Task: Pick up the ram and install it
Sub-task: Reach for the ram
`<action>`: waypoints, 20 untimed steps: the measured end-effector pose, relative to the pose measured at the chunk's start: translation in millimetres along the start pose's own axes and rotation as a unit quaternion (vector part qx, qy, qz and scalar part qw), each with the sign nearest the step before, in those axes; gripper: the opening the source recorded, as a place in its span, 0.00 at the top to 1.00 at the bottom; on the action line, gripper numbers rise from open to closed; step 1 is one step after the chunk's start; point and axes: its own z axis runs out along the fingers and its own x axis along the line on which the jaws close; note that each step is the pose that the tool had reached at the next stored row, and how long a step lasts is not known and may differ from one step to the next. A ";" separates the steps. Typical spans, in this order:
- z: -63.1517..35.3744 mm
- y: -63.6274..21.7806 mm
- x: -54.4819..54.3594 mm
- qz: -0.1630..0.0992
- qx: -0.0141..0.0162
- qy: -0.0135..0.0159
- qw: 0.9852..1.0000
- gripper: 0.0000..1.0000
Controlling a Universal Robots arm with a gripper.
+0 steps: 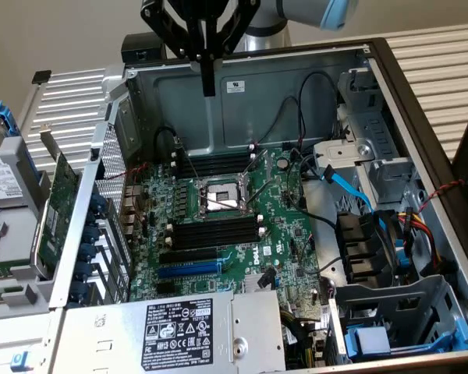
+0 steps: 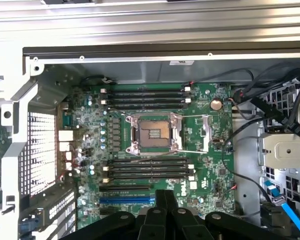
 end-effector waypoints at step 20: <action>-2.0 -6.9 90.5 0.000 0.000 0.001 1.000 0.89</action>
